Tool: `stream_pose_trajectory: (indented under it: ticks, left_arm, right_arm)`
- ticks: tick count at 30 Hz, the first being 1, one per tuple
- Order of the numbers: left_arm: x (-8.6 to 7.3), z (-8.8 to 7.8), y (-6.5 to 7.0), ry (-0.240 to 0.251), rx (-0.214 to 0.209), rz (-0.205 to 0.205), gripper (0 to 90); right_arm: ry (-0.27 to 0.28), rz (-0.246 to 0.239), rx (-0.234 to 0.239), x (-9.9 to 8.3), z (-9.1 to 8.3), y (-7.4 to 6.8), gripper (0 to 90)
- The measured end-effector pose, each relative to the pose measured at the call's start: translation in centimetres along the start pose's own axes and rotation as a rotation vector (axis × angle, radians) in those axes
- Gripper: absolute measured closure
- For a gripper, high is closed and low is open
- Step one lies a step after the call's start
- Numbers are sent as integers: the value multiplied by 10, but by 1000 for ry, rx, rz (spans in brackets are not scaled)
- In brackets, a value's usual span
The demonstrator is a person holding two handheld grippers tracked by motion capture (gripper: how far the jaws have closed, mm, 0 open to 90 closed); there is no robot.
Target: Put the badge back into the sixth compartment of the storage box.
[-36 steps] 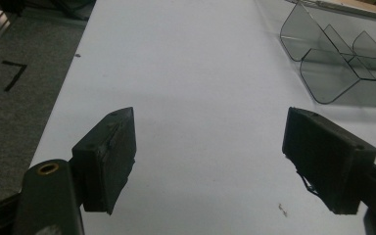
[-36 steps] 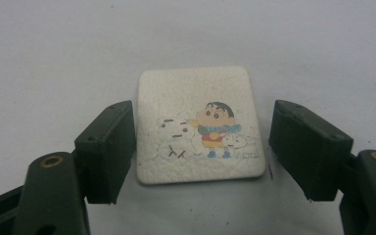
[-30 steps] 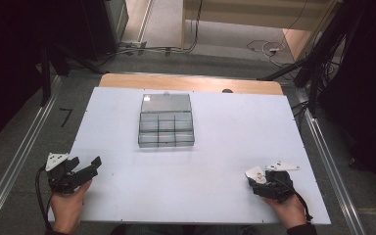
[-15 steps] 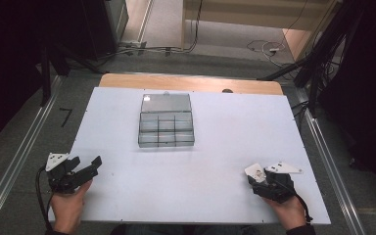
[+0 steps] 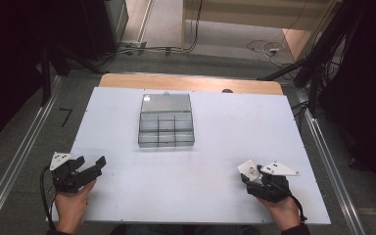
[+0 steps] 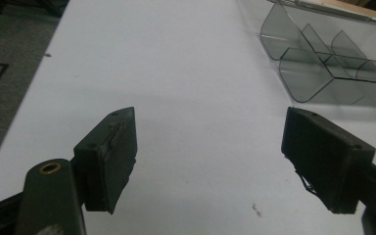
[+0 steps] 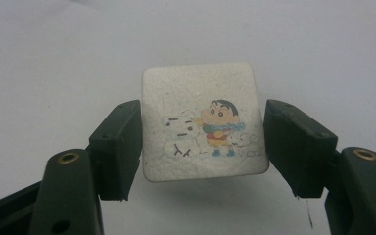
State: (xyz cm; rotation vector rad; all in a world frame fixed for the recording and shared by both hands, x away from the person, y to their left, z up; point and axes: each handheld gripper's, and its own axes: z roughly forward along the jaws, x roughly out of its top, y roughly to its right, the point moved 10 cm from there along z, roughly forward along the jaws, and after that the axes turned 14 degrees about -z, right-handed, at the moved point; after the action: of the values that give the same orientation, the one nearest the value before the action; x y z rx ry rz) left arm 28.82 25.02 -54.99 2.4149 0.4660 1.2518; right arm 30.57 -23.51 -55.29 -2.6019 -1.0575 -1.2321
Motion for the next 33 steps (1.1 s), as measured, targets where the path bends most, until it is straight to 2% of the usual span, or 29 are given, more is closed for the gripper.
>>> stream_pose_trajectory:
  ticks: [12,33]
  left_arm:
    - [0,2,9,1,-21,2,214]
    - [-7,9,28,-31,-56,45,221]
  right_arm:
    - [35,-5,15,14,1,-8,311]
    - [89,-46,59,44,8,-32,311]
